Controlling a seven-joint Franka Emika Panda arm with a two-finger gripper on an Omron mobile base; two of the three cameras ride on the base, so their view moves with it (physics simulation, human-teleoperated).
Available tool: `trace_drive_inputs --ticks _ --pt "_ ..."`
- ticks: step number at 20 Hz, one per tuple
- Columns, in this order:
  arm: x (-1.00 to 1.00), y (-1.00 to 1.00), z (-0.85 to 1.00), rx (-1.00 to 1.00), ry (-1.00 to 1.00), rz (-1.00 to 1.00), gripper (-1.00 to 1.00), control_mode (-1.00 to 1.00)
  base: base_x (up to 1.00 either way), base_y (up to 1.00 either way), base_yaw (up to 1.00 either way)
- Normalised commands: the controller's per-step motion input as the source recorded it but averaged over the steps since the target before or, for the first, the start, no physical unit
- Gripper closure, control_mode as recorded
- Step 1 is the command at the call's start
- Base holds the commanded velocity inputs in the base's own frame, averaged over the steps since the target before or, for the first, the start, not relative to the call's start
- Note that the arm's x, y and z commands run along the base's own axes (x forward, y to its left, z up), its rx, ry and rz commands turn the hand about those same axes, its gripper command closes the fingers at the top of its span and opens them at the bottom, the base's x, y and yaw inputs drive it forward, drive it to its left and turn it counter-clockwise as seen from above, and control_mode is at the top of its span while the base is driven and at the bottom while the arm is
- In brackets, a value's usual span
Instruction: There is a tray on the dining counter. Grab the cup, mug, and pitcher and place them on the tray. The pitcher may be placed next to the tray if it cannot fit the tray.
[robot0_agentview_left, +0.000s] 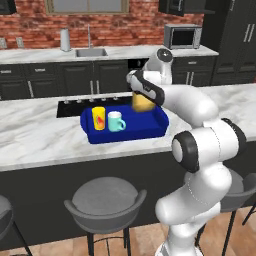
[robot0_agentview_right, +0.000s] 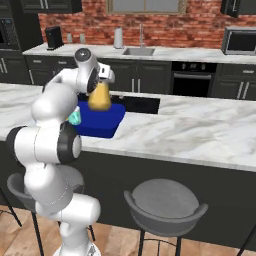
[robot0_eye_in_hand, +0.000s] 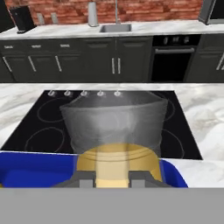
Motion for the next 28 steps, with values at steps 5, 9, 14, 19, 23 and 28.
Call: trace_drive_inputs --ticks 5,9,14,19,23,28 --pt "-0.08 0.0 -0.09 0.0 -0.17 0.0 1.0 -1.0 0.0 0.0 0.0" --pt "-0.06 0.0 -0.15 0.0 -0.15 0.0 1.0 -1.0 0.0 0.0 0.0" --pt "0.0 0.0 -0.09 0.0 -0.05 0.0 1.0 -1.0 0.0 0.0 0.0" --pt "-0.01 0.0 -0.05 0.0 -0.09 0.0 1.0 -1.0 0.0 0.0 0.0" --pt "-0.17 0.0 -0.06 0.0 -0.1 0.0 1.0 -1.0 0.0 0.0 0.0" --pt "-0.24 0.0 -0.15 0.0 -0.08 0.0 1.0 -1.0 0.0 0.0 0.0"
